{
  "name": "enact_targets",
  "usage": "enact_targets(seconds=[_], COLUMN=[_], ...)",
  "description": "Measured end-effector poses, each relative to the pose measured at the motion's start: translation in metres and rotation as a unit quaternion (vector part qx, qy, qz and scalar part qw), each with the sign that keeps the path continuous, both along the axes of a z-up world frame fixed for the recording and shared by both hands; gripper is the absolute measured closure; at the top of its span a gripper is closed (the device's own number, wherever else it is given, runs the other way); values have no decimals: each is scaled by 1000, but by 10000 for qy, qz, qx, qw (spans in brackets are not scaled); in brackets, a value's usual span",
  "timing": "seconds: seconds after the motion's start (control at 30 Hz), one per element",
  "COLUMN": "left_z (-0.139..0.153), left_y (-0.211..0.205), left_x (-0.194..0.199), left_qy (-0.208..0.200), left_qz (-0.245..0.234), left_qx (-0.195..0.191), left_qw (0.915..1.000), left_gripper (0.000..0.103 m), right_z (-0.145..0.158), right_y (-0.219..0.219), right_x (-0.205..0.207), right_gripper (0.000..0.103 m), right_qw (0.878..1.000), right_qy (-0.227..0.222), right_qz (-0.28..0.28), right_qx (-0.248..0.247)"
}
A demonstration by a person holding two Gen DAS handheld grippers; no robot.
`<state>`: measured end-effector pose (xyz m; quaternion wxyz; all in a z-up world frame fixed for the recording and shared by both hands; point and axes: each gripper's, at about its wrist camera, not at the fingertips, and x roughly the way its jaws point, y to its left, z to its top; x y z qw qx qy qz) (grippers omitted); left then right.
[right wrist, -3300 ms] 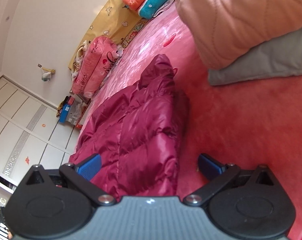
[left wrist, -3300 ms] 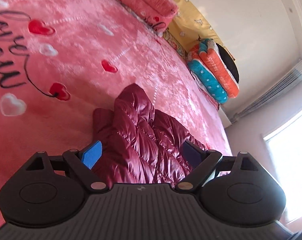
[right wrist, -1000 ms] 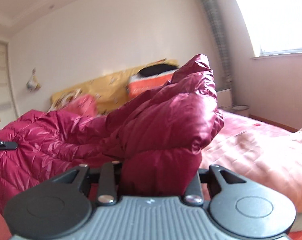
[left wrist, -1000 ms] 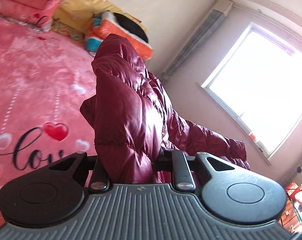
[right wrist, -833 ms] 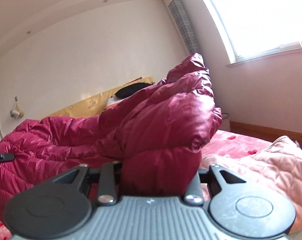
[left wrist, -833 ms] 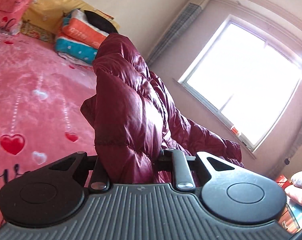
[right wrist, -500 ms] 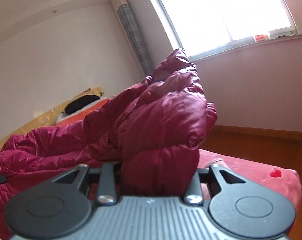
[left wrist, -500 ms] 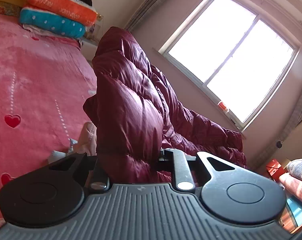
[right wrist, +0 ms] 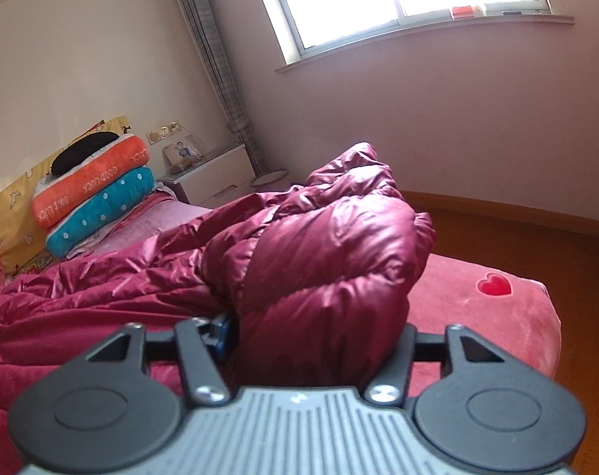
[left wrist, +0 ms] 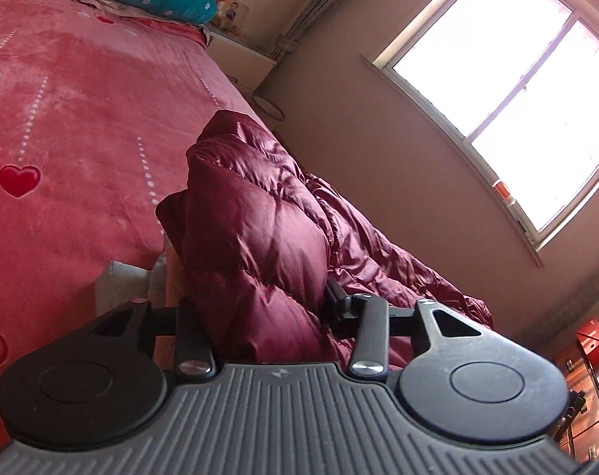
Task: Fold large clothes
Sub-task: 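Lift the folded red jacket with both grippers and carry it onto the clothes stack, then lower the jacket onto the stack and open both grippers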
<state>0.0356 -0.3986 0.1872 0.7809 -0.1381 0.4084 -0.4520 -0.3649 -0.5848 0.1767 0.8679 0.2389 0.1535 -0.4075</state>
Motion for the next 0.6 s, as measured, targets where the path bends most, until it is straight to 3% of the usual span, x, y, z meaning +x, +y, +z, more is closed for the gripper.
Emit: enact_targets(seconds=[0.1,0.13,0.2,0.27,0.37,0.6], left_z=[-8,-9,-10,-10,-2,28], left_y=[9,12,21,30,40,104], left_x=[2,4,4,4,-3,-36], left_qy=[107,131,100,50,-144,-753], left_qz=[108,159,291,336,539,924], left_qx=[-91,-149,-138,-94,-192,-251], left_qw=[9998,9997,9994,9994,9983,9926], left_gripper=[33,27,15,6,4,0], right_z=[4,5,6,5,6,25], right_y=[-6,-5,-5,-9,-6,48], right_x=[-6,-7,-17,-33,-56,-80], right_gripper=[22,18,2,1,1,1], right_qw=[9998,9996,9984,9957,9901,9883], right_qy=[-58,-56,-112,-370,-705,-757], right_qz=[-147,-240,-537,-764,-1025,-1322], right_qx=[146,141,146,363,649,86])
